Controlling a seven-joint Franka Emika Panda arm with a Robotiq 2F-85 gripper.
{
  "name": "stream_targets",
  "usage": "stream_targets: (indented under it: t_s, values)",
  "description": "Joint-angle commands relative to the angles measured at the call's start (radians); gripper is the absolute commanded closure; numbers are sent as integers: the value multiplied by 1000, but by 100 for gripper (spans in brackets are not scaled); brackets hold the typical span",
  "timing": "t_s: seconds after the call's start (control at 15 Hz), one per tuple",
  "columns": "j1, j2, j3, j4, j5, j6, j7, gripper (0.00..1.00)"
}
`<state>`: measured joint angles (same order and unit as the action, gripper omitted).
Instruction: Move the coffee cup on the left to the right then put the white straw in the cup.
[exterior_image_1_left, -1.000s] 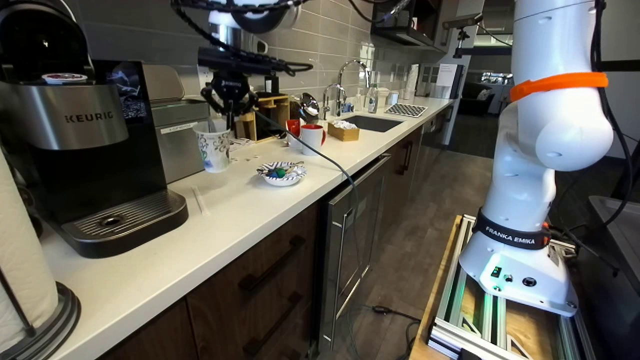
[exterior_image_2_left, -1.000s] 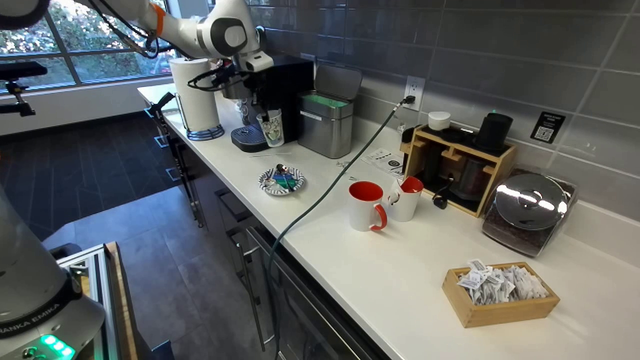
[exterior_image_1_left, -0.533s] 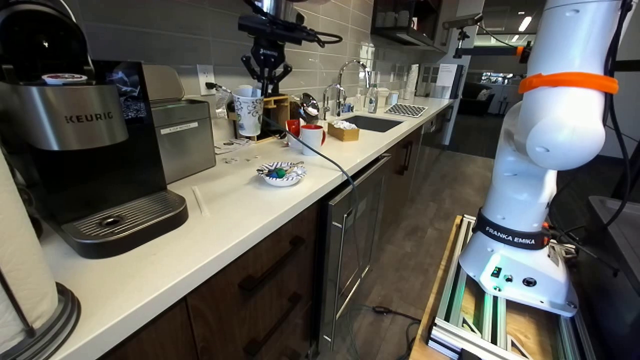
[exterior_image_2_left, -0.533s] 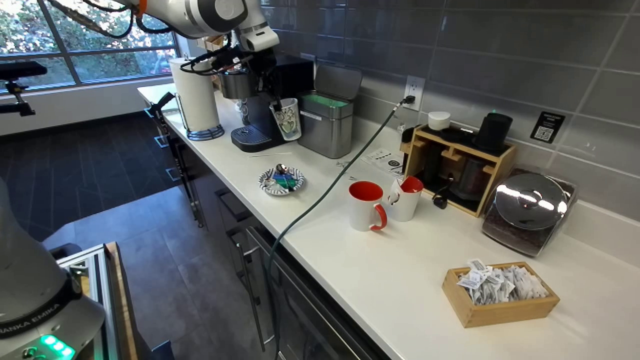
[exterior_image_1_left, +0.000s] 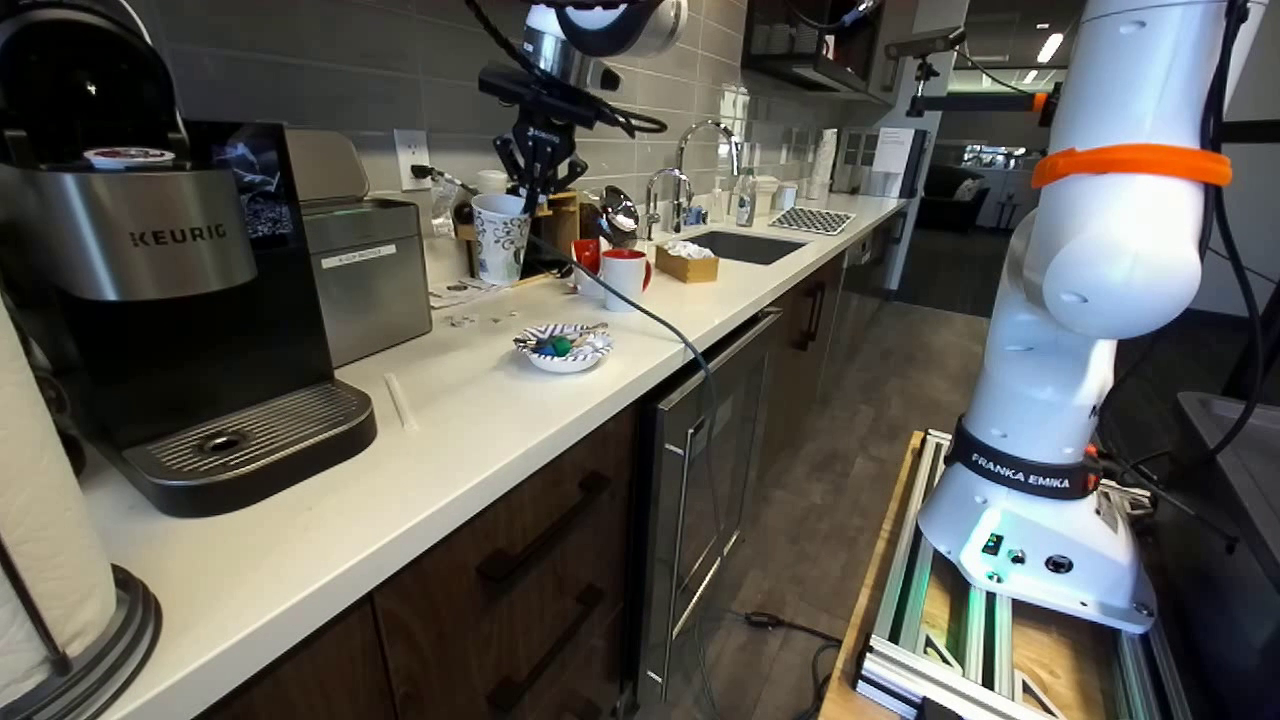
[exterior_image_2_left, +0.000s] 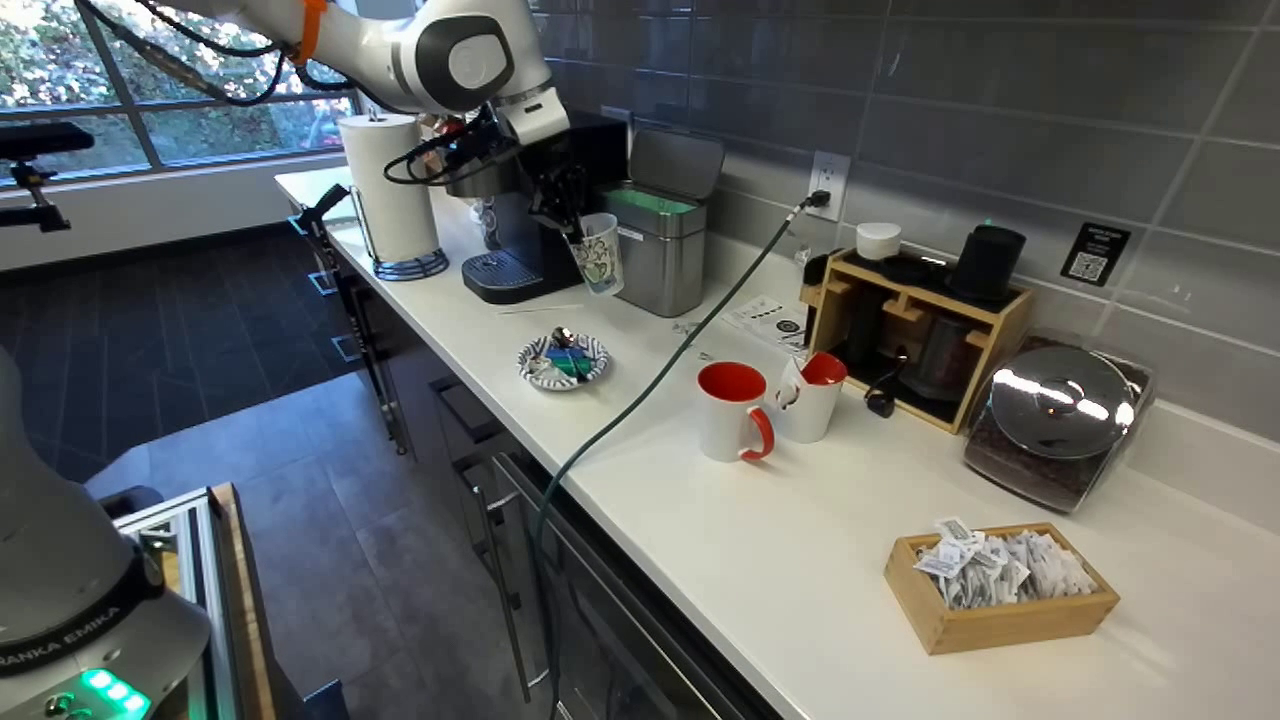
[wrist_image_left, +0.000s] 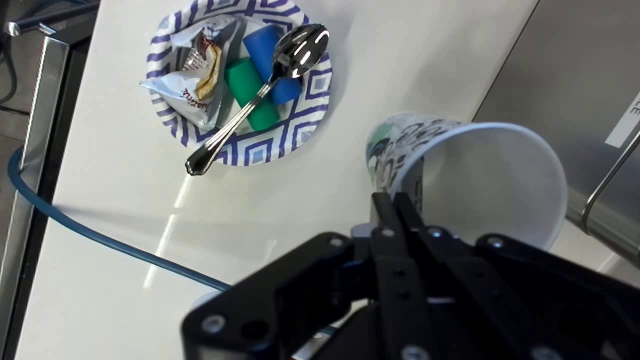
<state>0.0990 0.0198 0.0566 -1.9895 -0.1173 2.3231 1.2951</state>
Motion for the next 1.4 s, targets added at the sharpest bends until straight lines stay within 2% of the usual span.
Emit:
stream_targets:
  t_s: [0.0, 0.2, 0.53, 0.67, 0.8, 1.13, 1.33]
  values:
    - [-8, 23, 2, 27, -16, -8, 42, 99]
    - [-30, 105, -25, 134, -30, -82, 64, 99]
    - [-56, 267, -72, 342, 41, -267, 41, 99]
    - [-51, 307, -78, 388, 60, -297, 52, 99]
    - [-41, 330, -79, 404, 70, -288, 58, 99]
    - [-21, 332, -87, 360, 60, -249, 82, 99]
    - [-21, 335, -88, 341, 73, -188, 112, 99]
